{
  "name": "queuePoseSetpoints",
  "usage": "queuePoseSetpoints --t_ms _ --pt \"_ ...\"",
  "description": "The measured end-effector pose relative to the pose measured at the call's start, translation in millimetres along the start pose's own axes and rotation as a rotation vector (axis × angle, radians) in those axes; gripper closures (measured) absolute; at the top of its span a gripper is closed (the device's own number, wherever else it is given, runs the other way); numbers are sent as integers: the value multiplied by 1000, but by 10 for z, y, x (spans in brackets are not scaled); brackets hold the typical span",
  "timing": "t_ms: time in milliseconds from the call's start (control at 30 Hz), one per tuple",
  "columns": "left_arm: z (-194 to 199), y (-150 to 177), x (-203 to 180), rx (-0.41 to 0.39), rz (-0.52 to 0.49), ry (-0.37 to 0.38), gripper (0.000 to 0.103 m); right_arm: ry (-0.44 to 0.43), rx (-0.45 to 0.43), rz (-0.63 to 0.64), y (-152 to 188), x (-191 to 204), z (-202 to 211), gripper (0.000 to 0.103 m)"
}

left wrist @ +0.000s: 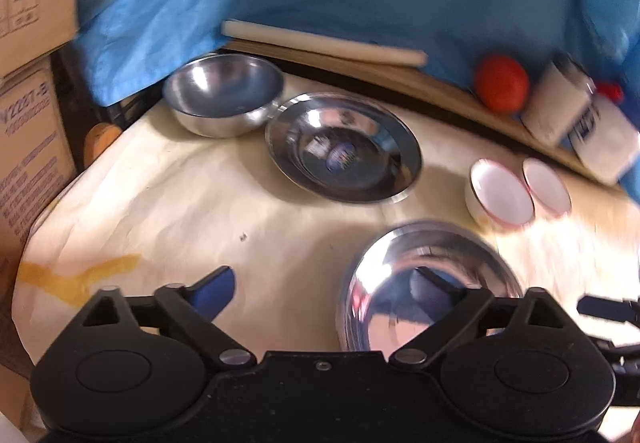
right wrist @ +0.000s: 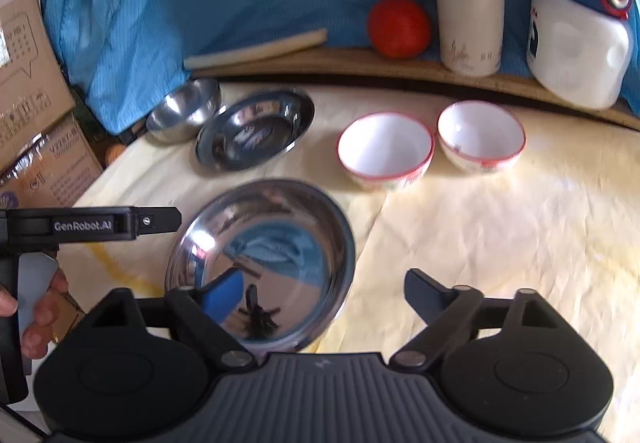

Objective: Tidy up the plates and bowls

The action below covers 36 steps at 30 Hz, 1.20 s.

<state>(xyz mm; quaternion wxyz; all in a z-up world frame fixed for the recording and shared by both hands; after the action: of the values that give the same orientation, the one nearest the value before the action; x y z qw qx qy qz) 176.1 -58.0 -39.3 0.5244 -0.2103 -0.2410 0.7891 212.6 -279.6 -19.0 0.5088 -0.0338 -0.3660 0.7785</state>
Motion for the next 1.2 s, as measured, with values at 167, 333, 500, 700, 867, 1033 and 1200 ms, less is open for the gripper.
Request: queuePoseSetpoints --t_ms 167,333,500,700,867,1033,1200 --pt "-40 -113 105 -20 119 -19 1 -22 -60 34 -125 -96 18 0" --pt "-52 -185 197 -38 186 -39 1 -39 -119 62 -215 -149 29 0" --pt "-79 -254 254 -39 207 -45 1 -39 -157 61 -256 -149 2 0" --pt "-218 -369 312 -13 195 -44 1 -25 -161 27 -313 -136 -91 0" --pt "-414 -474 360 21 188 -24 1 5 -135 11 -372 -104 -221 0" --pt "-617 -552 382 46 199 20 1 51 -112 63 -476 -16 -346 0" --pt "-788 -607 371 58 195 52 1 110 -99 157 -651 112 -492 0"
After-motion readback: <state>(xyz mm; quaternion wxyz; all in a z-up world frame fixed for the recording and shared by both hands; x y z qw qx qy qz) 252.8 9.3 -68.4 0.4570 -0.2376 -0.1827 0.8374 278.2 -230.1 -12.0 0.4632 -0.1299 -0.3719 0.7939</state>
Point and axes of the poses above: each gripper's, at about its wrist camera, not at the fingertips, and z roughly against the way its jaws point, x to its left, y to its underside, the point moved 1 cm from there along -z, roughly the way its jaws point, and after that the axes turned 5 degrees about -y, right-handed, at the moved point
